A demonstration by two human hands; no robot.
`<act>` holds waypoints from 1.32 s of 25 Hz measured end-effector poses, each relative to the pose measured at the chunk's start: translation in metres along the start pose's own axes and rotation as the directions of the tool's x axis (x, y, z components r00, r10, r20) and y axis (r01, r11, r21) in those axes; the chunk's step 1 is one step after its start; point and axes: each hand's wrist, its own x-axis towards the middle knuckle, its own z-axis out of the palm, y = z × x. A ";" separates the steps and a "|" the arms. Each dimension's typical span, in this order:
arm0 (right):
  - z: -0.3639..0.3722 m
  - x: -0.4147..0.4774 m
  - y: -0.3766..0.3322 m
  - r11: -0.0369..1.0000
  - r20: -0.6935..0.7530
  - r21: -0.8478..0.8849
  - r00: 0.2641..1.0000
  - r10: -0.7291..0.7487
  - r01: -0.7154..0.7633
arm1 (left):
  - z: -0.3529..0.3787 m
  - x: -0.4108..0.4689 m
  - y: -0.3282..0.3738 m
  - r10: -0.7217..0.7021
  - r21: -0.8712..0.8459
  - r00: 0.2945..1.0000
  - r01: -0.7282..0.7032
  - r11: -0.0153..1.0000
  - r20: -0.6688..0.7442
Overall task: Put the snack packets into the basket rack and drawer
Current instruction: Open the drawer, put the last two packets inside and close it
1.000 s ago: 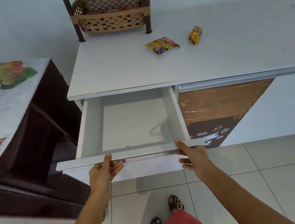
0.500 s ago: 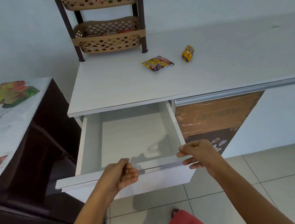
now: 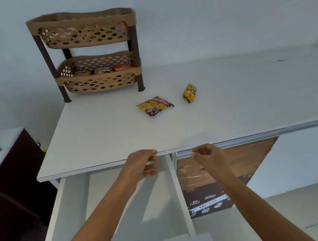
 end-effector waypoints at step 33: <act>0.028 0.324 -0.039 0.789 0.069 -0.419 0.882 -0.465 0.449 | 0.035 0.279 0.085 0.524 0.959 0.852 -0.146 0.244 -0.004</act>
